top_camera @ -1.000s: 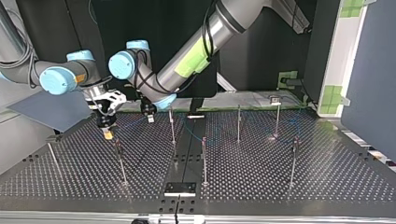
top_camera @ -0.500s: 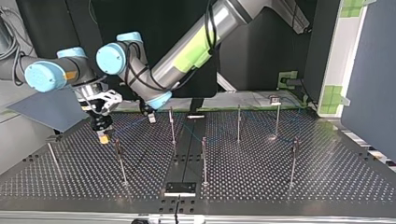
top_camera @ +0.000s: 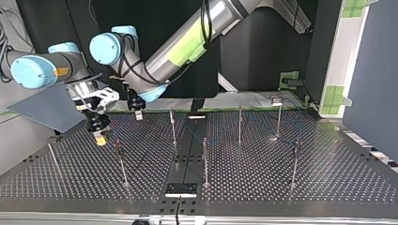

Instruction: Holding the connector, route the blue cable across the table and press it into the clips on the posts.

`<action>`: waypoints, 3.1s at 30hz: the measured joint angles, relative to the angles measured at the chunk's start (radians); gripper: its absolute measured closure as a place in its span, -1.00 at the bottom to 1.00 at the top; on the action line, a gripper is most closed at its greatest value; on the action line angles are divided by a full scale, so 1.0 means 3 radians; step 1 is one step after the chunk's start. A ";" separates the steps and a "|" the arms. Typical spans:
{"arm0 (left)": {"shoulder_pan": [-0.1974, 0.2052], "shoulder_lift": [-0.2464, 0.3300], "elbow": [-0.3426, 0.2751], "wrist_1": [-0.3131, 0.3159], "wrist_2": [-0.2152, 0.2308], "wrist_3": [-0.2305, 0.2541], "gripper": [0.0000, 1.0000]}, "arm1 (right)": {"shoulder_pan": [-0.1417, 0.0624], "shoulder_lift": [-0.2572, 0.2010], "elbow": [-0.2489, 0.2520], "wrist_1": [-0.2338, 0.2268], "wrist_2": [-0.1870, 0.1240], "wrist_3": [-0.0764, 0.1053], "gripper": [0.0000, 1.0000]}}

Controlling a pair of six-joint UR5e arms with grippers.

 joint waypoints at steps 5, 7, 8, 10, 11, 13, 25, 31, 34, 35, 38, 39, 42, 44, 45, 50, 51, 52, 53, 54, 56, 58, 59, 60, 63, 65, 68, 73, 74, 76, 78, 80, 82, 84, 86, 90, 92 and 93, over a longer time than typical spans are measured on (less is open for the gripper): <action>-0.0001 0.0020 0.0000 0.0063 0.0073 -0.0013 1.00 | -0.0004 -0.0096 0.0000 -0.0004 0.0000 0.0039 1.00; -0.0007 0.0033 0.0000 0.0068 0.0068 -0.0012 1.00 | -0.0006 -0.0115 0.0000 -0.0003 -0.0001 0.0044 1.00; -0.0012 0.0041 0.0000 0.0070 0.0053 -0.0011 1.00 | -0.0006 -0.0122 0.0000 -0.0003 -0.0003 0.0046 1.00; -0.0015 0.0048 0.0000 0.0072 0.0019 -0.0012 1.00 | -0.0007 -0.0127 0.0000 -0.0004 -0.0004 0.0046 1.00; -0.0016 0.0051 0.0000 0.0072 -0.0010 -0.0013 1.00 | -0.0007 -0.0129 0.0000 -0.0005 -0.0004 0.0046 1.00; -0.0018 0.0055 0.0000 0.0071 -0.0057 -0.0018 1.00 | -0.0008 -0.0132 0.0000 -0.0005 -0.0005 0.0045 1.00; -0.0003 0.0076 0.0000 0.0252 -0.0123 0.0052 1.00 | 0.0014 -0.0254 0.0000 -0.0009 -0.0100 0.0013 1.00; 0.0030 0.0121 0.0015 0.0420 0.0024 0.0187 1.00 | 0.0019 -0.0381 0.0000 -0.0012 -0.0141 0.0036 1.00; 0.0058 0.0127 0.0052 0.0501 0.0097 0.0240 1.00 | 0.0017 -0.0395 0.0005 -0.0010 -0.0145 0.0038 1.00; 0.0073 0.0127 0.0065 0.0537 0.0118 0.0258 1.00 | 0.0015 -0.0397 0.0012 -0.0011 -0.0143 0.0039 1.00; 0.0139 0.0126 0.0084 0.0625 0.0175 0.0277 1.00 | 0.0013 -0.0397 0.0037 -0.0016 -0.0138 0.0039 1.00; 0.0163 0.0126 0.0087 0.0646 0.0197 0.0276 1.00 | 0.0012 -0.0396 0.0042 -0.0018 -0.0138 0.0039 1.00; 0.0247 0.0126 0.0091 0.0646 0.0243 0.0279 1.00 | 0.0008 -0.0393 0.0056 -0.0020 -0.0135 0.0039 1.00; 0.0295 0.0127 0.0091 0.0618 0.0223 0.0278 1.00 | 0.0004 -0.0391 0.0066 -0.0022 -0.0132 0.0041 1.00; 0.0314 0.0127 0.0091 0.0607 0.0210 0.0280 1.00 | 0.0001 -0.0389 0.0073 -0.0023 -0.0130 0.0043 1.00; 0.0388 0.0130 0.0092 0.0594 0.0186 0.0305 1.00 | -0.0014 -0.0382 0.0094 -0.0033 -0.0117 0.0054 1.00; 0.0394 0.0130 0.0092 0.0604 0.0188 0.0311 1.00 | -0.0017 -0.0381 0.0095 -0.0037 -0.0116 0.0056 1.00; 0.0398 0.0131 0.0092 0.0618 0.0195 0.0317 1.00 | -0.0020 -0.0381 0.0096 -0.0040 -0.0115 0.0057 1.00; 0.0402 0.0133 0.0092 0.0638 0.0210 0.0324 1.00 | -0.0022 -0.0380 0.0096 -0.0045 -0.0114 0.0058 1.00; 0.0401 0.0135 0.0092 0.0655 0.0227 0.0327 1.00 | -0.0024 -0.0378 0.0096 -0.0048 -0.0113 0.0058 1.00; 0.0396 0.0139 0.0093 0.0694 0.0277 0.0341 1.00 | -0.0030 -0.0370 0.0096 -0.0057 -0.0113 0.0059 1.00; 0.0392 0.0141 0.0095 0.0733 0.0326 0.0363 1.00 | -0.0038 -0.0360 0.0097 -0.0071 -0.0113 0.0060 1.00; 0.0396 0.0141 0.0097 0.0751 0.0362 0.0374 1.00 | -0.0044 -0.0351 0.0097 -0.0084 -0.0114 0.0060 1.00; 0.0399 0.0141 0.0098 0.0760 0.0387 0.0379 1.00 | -0.0048 -0.0343 0.0097 -0.0093 -0.0114 0.0059 1.00; 0.0415 0.0141 0.0112 0.0772 0.0466 0.0391 1.00 | -0.0061 -0.0312 0.0097 -0.0121 -0.0115 0.0061 1.00; 0.0431 0.0140 0.0135 0.0771 0.0528 0.0401 1.00 | -0.0071 -0.0291 0.0097 -0.0152 -0.0120 0.0069 1.00; 0.0459 0.0141 0.0172 0.0751 0.0615 0.0409 1.00 | -0.0082 -0.0277 0.0097 -0.0211 -0.0126 0.0084 1.00; 0.0486 0.0141 0.0221 0.0738 0.0680 0.0422 1.00 | -0.0094 -0.0270 0.0097 -0.0275 -0.0128 0.0114 1.00; 0.0491 0.0141 0.0226 0.0737 0.0694 0.0424 1.00 | -0.0100 -0.0268 0.0097 -0.0282 -0.0127 0.0120 1.00; 0.0494 0.0140 0.0229 0.0730 0.0707 0.0425 1.00 | -0.0108 -0.0267 0.0098 -0.0289 -0.0124 0.0125 1.00; 0.0495 0.0140 0.0231 0.0714 0.0710 0.0424 1.00 | -0.0109 -0.0266 0.0098 -0.0294 -0.0122 0.0129 1.00; 0.0496 0.0140 0.0231 0.0692 0.0705 0.0423 1.00 | -0.0110 -0.0263 0.0098 -0.0294 -0.0122 0.0130 1.00; 0.0498 0.0140 0.0231 0.0668 0.0698 0.0418 1.00 | -0.0111 -0.0263 0.0098 -0.0294 -0.0123 0.0131 1.00; 0.0503 0.0139 0.0227 0.0635 0.0692 0.0401 1.00 | -0.0117 -0.0260 0.0098 -0.0293 -0.0126 0.0131 1.00; 0.0504 0.0139 0.0222 0.0602 0.0688 0.0366 0.71 | -0.0121 -0.0259 0.0098 -0.0293 -0.0126 0.0130 1.00; 0.0506 0.0140 0.0211 0.0511 0.0674 0.0304 0.23 | -0.0141 -0.0258 0.0098 -0.0289 -0.0130 0.0124 1.00; 0.0499 0.0141 0.0203 0.0453 0.0645 0.0283 -0.27 | -0.0146 -0.0258 0.0098 -0.0288 -0.0131 0.0120 1.00; 0.0494 0.0141 0.0200 0.0426 0.0631 0.0273 -0.27 | -0.0146 -0.0258 0.0098 -0.0287 -0.0131 0.0119 1.00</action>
